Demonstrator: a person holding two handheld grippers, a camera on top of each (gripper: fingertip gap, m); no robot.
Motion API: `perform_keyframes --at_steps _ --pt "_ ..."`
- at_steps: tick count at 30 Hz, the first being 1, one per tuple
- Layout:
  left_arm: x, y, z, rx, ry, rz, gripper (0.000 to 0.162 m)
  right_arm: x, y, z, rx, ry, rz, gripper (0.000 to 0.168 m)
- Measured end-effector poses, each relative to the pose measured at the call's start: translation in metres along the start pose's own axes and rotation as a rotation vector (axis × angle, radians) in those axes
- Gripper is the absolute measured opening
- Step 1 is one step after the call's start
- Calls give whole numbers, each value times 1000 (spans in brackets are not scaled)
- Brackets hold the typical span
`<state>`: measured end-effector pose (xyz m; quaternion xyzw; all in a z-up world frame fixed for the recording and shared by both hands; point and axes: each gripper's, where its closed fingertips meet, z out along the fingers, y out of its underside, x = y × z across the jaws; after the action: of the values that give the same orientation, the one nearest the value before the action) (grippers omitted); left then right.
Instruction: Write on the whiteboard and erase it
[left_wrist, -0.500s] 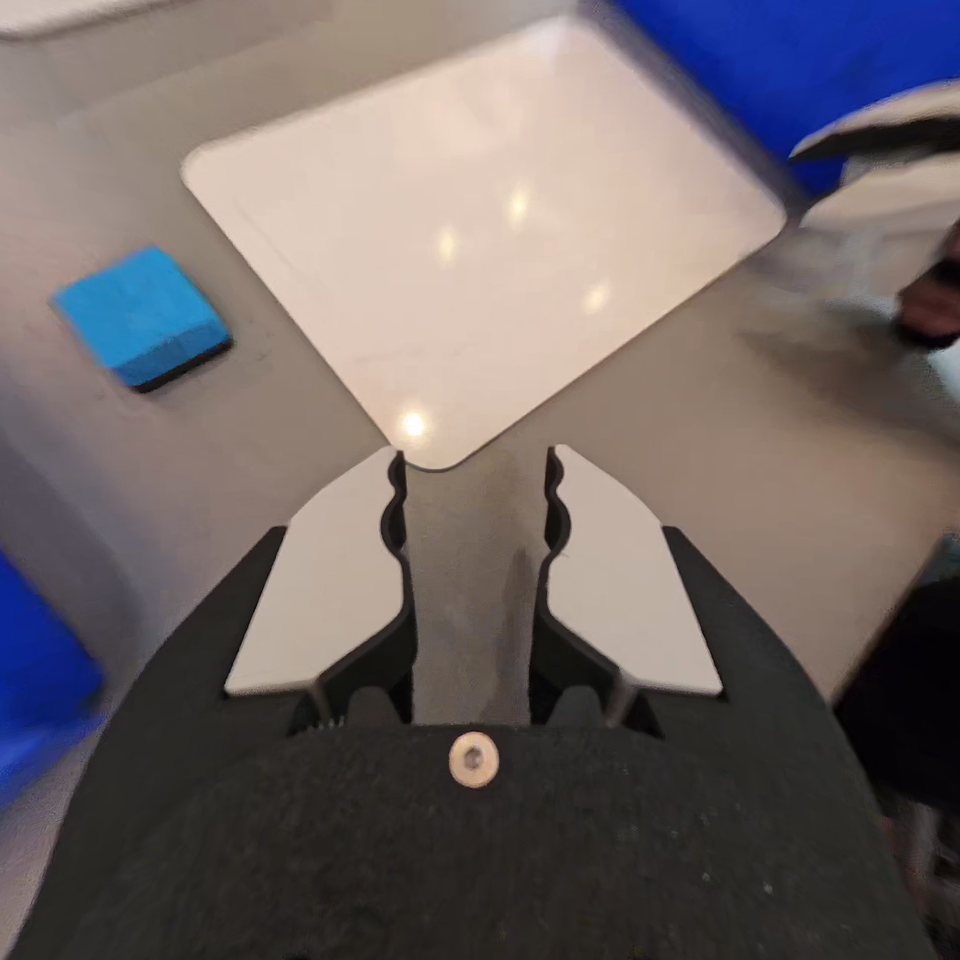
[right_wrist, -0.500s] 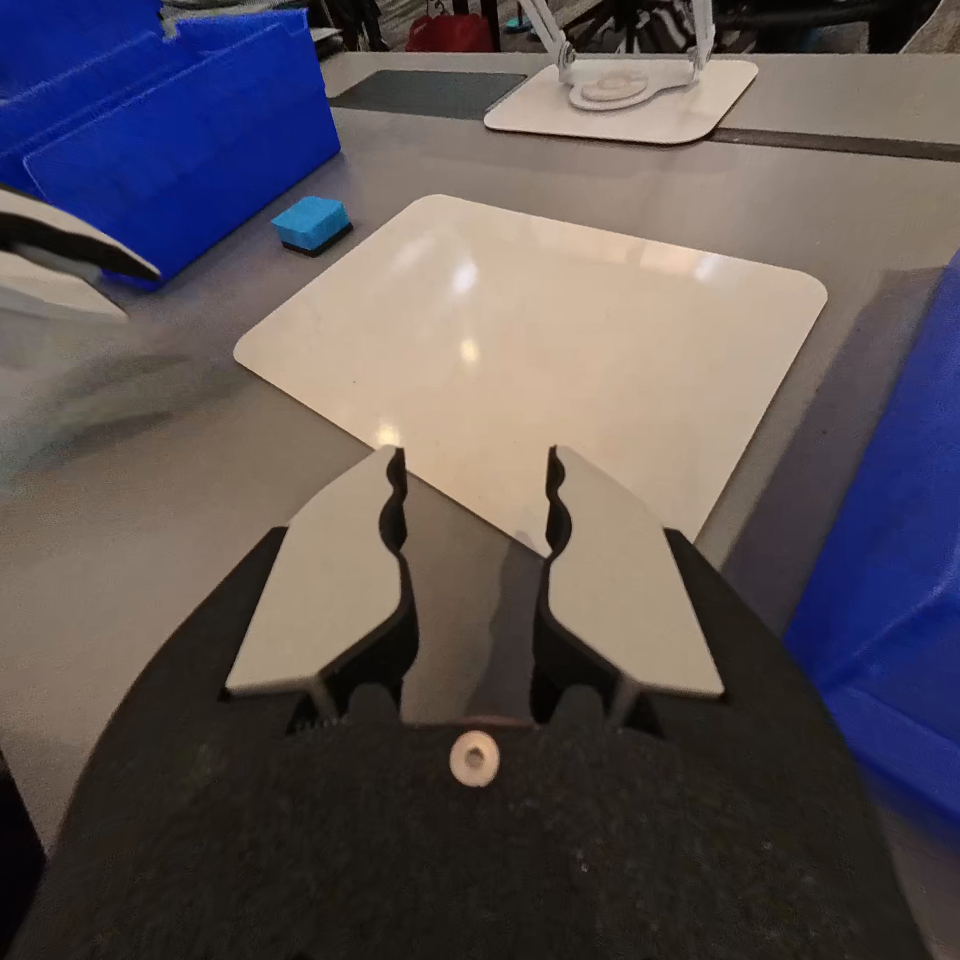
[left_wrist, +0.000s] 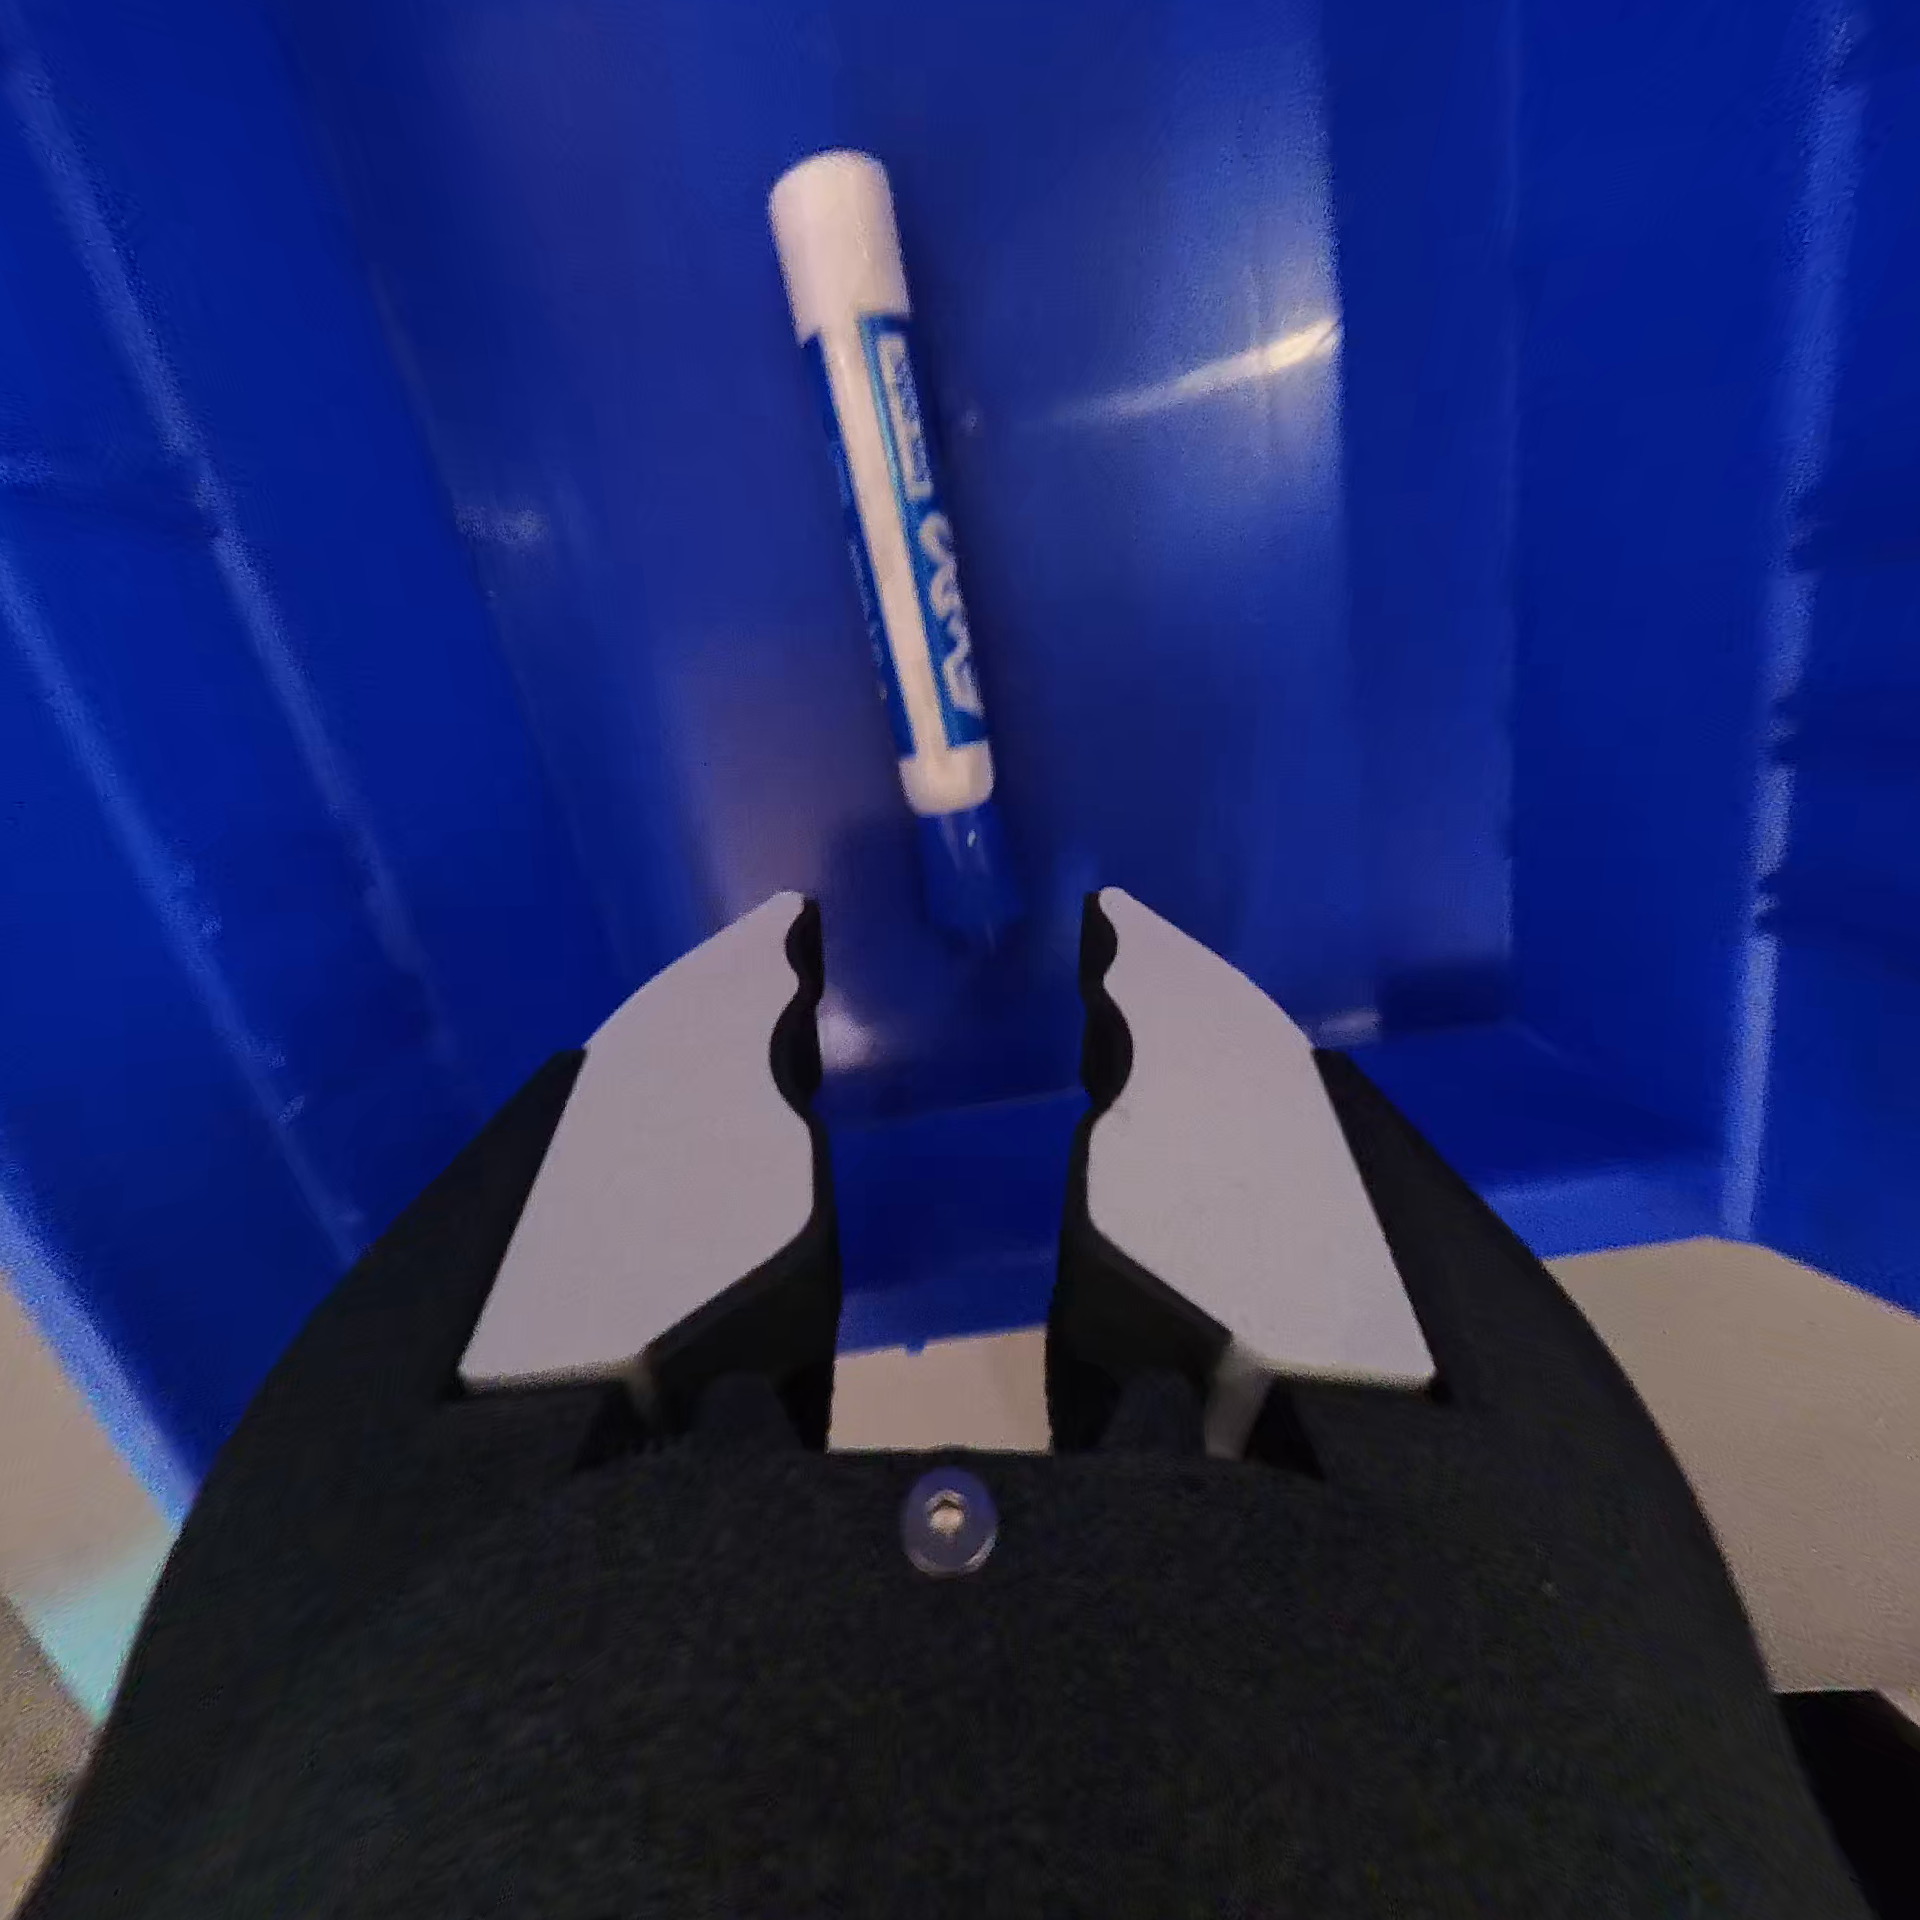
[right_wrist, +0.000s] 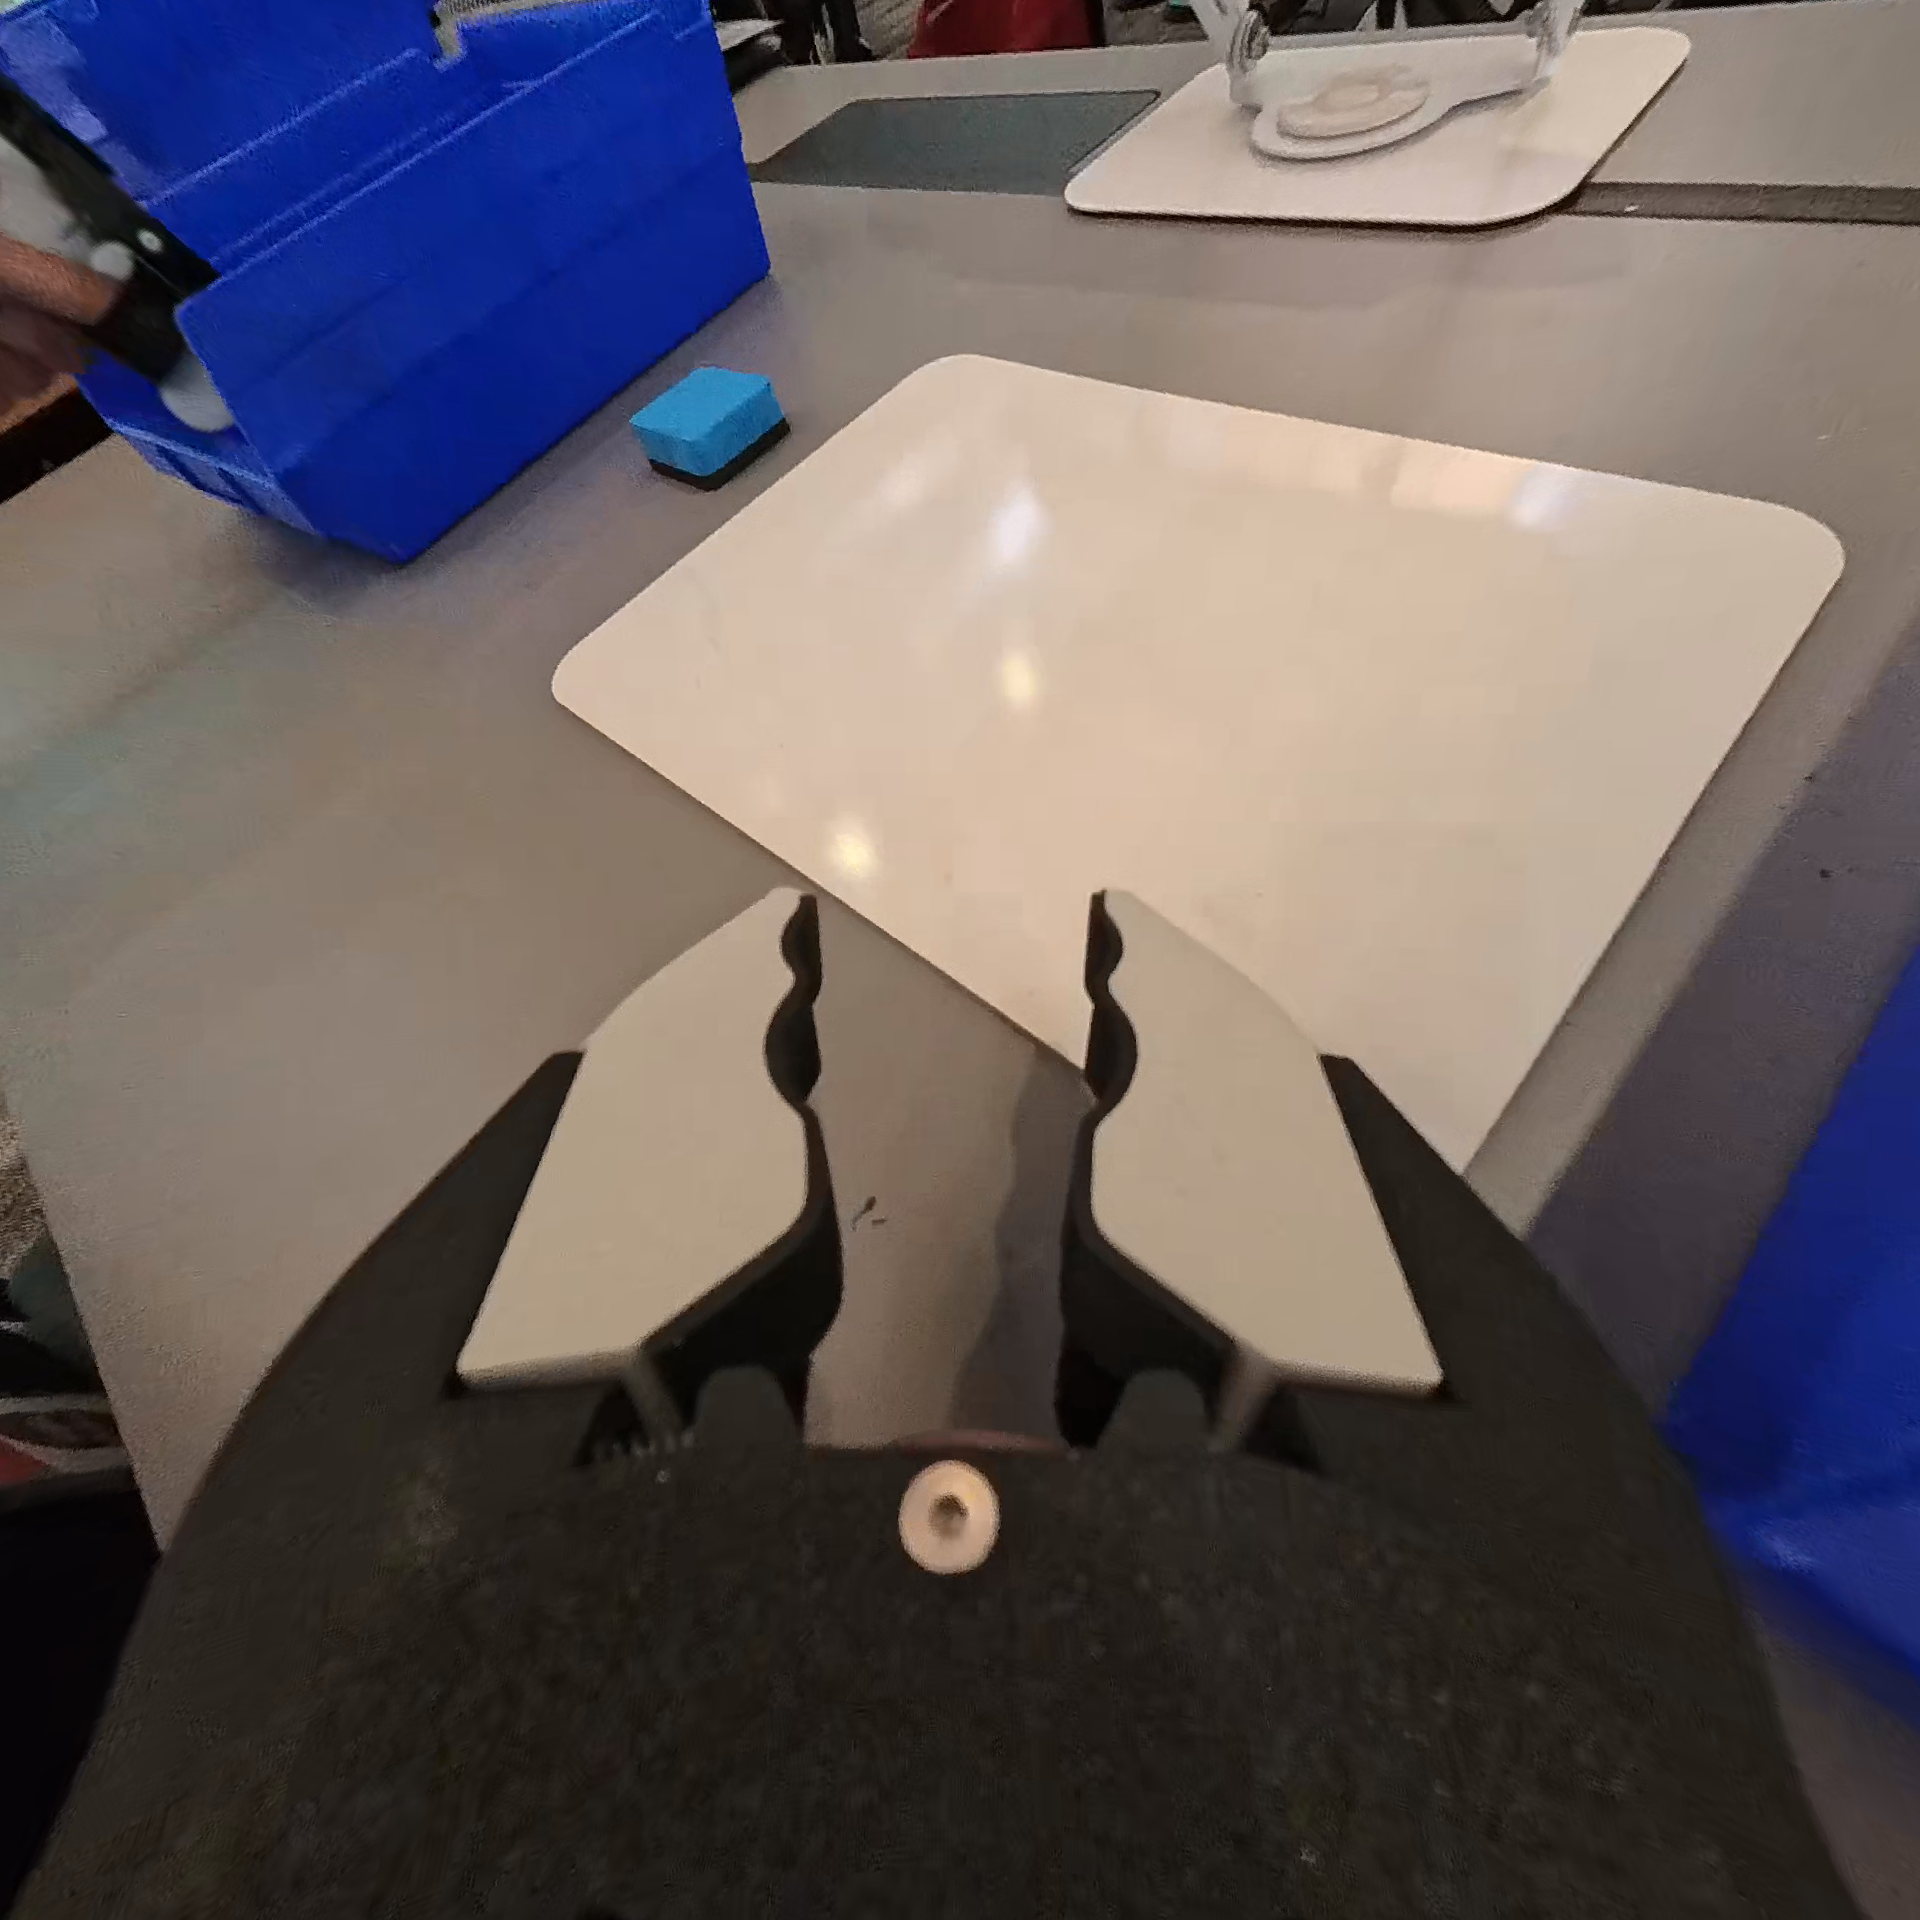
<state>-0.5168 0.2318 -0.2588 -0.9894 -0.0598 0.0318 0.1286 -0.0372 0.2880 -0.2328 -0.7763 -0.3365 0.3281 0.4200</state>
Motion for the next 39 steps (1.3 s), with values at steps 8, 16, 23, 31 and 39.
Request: perform_keyframes --at_steps 8,16,23,31,39 --pt "1 0 21 -89 1 61 19 0 2 1 -11 -1 2 48" --pt "-3 -20 -51 285 81 100 18 -14 -9 3 48 -78 -38 44" --pt "139 -47 -157 697 603 492 17 -83 -82 24 263 -618 73 55" --pt "309 -22 -155 488 987 1029 17 -117 -137 48 265 -803 -6 54" --pt "346 -17 -145 361 1167 1075 17 -115 -129 37 273 -782 -81 28"
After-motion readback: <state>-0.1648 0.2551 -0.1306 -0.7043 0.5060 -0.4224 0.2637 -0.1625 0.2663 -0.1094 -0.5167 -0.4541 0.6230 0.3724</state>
